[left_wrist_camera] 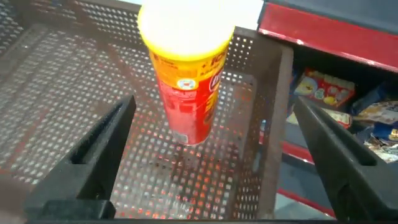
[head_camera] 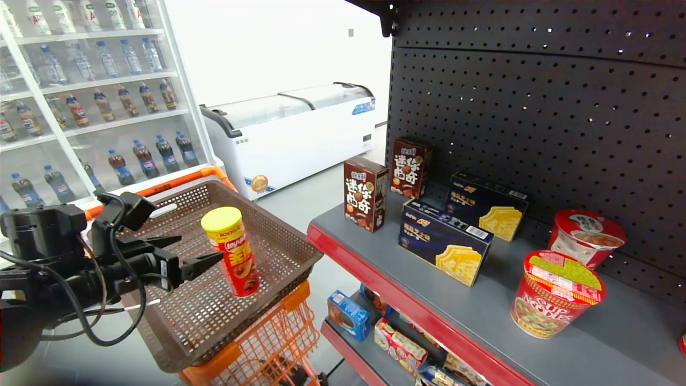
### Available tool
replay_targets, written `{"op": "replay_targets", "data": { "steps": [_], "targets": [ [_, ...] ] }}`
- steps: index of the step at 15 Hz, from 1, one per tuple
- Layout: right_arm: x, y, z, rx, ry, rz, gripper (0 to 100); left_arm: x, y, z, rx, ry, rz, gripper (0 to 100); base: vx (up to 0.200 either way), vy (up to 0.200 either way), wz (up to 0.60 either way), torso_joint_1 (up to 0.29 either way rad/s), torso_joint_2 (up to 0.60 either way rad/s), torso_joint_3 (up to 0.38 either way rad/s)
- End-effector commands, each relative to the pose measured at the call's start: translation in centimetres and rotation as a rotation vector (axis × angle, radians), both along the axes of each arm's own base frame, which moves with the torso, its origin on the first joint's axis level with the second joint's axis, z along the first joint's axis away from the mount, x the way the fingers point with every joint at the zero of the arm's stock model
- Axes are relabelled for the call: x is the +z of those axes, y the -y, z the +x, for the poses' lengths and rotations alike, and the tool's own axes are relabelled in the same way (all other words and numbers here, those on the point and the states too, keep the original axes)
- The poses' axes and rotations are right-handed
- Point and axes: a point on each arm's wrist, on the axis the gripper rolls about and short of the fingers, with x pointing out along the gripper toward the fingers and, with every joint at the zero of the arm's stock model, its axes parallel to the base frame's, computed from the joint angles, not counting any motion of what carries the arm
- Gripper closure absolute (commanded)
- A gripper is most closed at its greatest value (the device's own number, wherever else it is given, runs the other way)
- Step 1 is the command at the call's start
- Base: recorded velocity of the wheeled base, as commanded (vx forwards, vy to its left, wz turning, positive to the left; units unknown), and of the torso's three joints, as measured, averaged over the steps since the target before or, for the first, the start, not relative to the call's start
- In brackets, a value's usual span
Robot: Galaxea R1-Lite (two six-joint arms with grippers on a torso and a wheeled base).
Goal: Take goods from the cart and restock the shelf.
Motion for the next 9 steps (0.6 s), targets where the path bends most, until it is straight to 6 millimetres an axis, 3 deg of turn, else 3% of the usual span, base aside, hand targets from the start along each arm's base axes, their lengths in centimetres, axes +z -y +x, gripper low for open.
{"op": "replay_targets", "data": {
  "steps": [1, 9],
  "targets": [
    [0.0, 0.0, 0.0, 0.0, -0.001, 0.0, 0, -3.1, -0.3, 2.2, -0.009, -0.058, -0.009, 0, 0.0, 0.0, 0.0, 0.0, 0.0, 0.0],
    [0.0, 0.0, 0.0, 0.0, -0.001, 0.0, 0, -5.5, 0.6, 7.5, -0.056, -0.009, -0.001, 0, 0.0, 0.0, 0.0, 0.0, 0.0, 0.0]
  ]
}}
